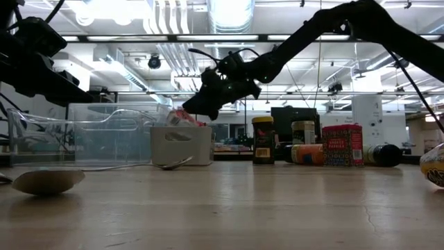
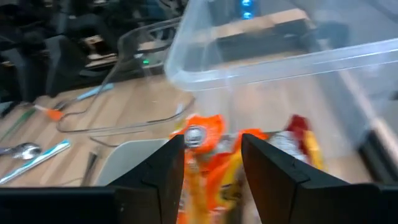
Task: Pick & Place Food Item
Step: Put the orange noodle pack into the gray bin
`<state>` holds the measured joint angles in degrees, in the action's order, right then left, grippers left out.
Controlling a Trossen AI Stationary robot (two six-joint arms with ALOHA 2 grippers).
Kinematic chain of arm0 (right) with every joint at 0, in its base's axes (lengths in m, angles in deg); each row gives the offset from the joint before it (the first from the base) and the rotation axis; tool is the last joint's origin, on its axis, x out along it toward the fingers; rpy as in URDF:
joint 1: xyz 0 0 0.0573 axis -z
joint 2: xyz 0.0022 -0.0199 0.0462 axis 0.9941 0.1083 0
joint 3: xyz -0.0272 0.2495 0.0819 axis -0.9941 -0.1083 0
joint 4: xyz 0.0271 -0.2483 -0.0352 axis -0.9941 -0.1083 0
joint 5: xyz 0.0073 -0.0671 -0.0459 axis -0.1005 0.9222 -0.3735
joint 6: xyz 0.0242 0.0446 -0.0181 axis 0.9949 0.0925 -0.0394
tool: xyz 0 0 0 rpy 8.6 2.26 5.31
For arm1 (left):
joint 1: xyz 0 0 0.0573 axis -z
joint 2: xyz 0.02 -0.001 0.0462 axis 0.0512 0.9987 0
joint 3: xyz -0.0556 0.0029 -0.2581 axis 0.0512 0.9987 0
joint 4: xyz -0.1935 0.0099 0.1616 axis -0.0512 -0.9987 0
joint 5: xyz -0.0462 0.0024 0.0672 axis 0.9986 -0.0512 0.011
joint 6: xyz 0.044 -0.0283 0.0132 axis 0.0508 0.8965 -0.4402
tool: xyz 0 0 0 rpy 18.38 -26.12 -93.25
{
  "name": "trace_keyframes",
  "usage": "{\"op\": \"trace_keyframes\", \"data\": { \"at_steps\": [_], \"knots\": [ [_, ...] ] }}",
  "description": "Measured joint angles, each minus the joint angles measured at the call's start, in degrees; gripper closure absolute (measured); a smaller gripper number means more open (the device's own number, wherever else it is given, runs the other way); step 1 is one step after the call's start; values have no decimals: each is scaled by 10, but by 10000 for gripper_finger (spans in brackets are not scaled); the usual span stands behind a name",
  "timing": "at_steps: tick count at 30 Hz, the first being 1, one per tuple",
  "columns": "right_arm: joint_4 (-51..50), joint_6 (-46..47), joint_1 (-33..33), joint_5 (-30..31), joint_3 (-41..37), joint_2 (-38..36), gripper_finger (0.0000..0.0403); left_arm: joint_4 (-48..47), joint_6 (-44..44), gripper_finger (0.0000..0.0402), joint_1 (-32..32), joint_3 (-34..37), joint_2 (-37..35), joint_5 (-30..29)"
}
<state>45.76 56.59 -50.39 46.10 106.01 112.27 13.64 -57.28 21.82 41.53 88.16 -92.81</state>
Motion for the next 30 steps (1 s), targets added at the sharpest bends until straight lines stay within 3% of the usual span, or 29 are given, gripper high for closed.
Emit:
{"op": "trace_keyframes", "data": {
  "at_steps": [6, 14, 19, 30],
  "knots": [
    [-53, -32, 1, 100, 0, -24, 245, 0, 0, 238, 0, 0, 0, 0],
    [-98, -36, -7, 45, 0, -67, 245, 0, 0, 238, 0, 0, 0, 0],
    [-155, -58, -34, -22, 0, -85, 245, 0, 0, 238, 0, 0, 0, 0],
    [-167, -109, -105, 59, -14, -68, 245, 0, 0, 238, 0, 0, 0, 0]
  ]
}}
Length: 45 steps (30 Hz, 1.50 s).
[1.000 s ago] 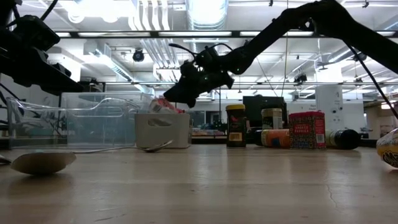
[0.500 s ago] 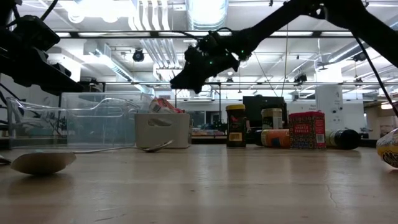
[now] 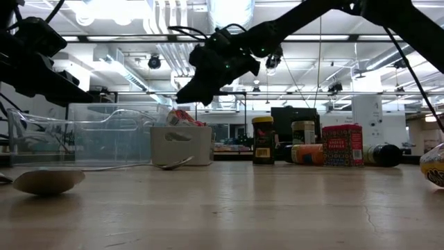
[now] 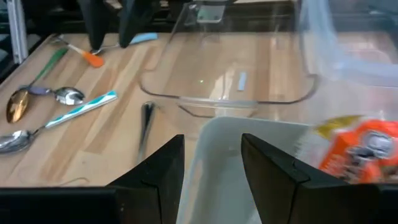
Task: Pick & Place Food Item
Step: Put the orange noodle pack into the gray bin
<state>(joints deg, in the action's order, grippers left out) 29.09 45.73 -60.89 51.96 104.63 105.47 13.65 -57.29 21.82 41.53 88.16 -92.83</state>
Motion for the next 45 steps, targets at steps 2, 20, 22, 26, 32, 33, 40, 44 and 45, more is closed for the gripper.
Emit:
{"op": "trace_keyframes", "data": {
  "at_steps": [2, 20, 22, 26, 32, 33, 40, 44, 45],
  "knots": [
    [1, -1, -7, 17, 0, 0, 245, 0, 0, 238, 0, 0, 0, 0],
    [40, 0, 3, 78, -2, 50, 245, 0, 0, 238, 0, 0, 0, 0],
    [41, 2, 9, 78, -2, 48, 245, 0, 0, 238, 0, 0, 0, 0],
    [40, 9, 14, 139, -2, 45, 245, 0, 0, 238, 0, 0, 0, 0],
    [39, 12, 17, 193, -2, 45, 245, 0, 0, 238, 0, 0, 0, 0],
    [39, 12, 17, 193, -2, 45, 245, 0, 0, 238, 0, 0, 0, 0],
    [34, 13, 16, 173, -1, 36, 245, 0, 0, 238, 0, 0, 0, 0],
    [20, 25, 14, 142, -1, 19, 245, 0, 0, 238, 0, 0, 0, 0],
    [19, 36, 14, 141, -1, 13, 245, 0, 0, 238, 0, 0, 0, 0]
  ]
}}
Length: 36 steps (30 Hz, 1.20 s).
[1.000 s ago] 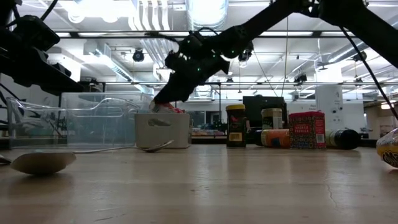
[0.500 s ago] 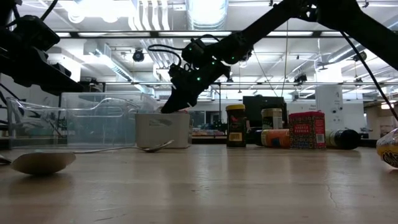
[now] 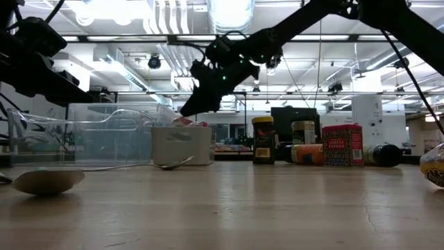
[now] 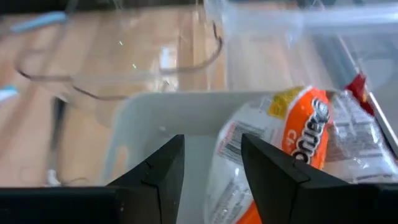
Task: Pick & Place Food Item
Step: Put the orange noodle pack into the gray bin, then put the yellow noodle pack into the gray bin
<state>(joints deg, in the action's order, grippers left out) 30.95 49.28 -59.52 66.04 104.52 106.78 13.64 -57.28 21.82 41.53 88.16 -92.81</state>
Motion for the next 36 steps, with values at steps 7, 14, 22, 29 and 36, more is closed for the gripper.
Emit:
{"op": "trace_keyframes", "data": {
  "at_steps": [7, 14, 22, 29, 36],
  "knots": [
    [-36, 67, -17, 10, 0, -44, 245, 0, 0, 238, 0, 0, 0, 0],
    [-102, 87, -67, 152, 1, -99, 245, 0, 0, 238, 0, 0, 0, 0],
    [-190, 162, -141, 267, 0, -145, 245, 0, 0, 238, 0, 0, 1, 0],
    [-258, 261, -211, 361, -4, -167, 245, 0, 0, 238, 0, 0, 3, 0],
    [-331, 382, -303, 528, -5, -183, 245, 0, 0, 238, 0, 0, 3, 0]
  ]
}}
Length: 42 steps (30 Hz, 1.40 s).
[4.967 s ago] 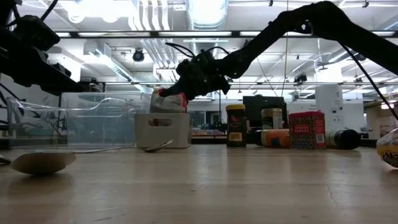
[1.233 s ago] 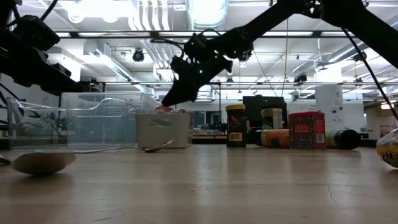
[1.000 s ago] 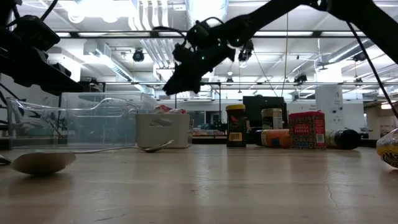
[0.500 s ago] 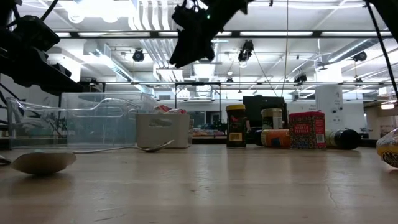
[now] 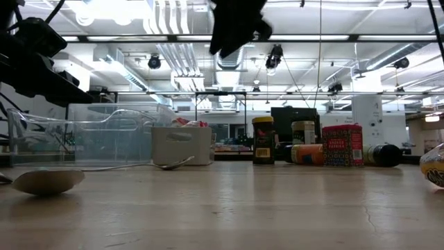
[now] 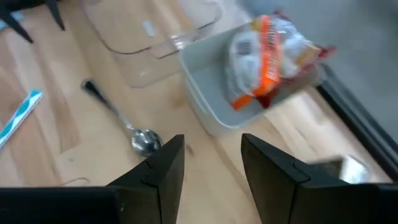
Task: Pick & Place Food Item
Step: Put the yellow noodle pack into the gray bin
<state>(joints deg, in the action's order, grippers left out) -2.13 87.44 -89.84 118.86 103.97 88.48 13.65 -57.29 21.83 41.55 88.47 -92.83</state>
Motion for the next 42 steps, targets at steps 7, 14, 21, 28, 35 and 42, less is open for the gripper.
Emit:
{"op": "trace_keyframes", "data": {
  "at_steps": [7, 14, 21, 28, 35, 42],
  "knots": [
    [-88, 147, -84, 80, 0, -10, 245, 0, 0, 238, 0, 0, 0, 0],
    [-230, 376, -153, 112, 0, -16, 245, 0, 0, 238, 0, 0, 0, 0],
    [-320, 586, -231, 112, -16, -16, 245, 0, 0, 238, 0, 0, 0, 0],
    [-343, 810, -304, 91, -77, -16, 245, 0, 0, 238, 0, 0, 0, 0],
    [-323, 1033, -376, 37, -149, -15, 245, 0, 0, 238, 0, 0, 0, 0],
    [-294, 1071, -412, -58, -149, -15, 245, 0, 0, 238, 0, 0, 0, 0]
  ]
}}
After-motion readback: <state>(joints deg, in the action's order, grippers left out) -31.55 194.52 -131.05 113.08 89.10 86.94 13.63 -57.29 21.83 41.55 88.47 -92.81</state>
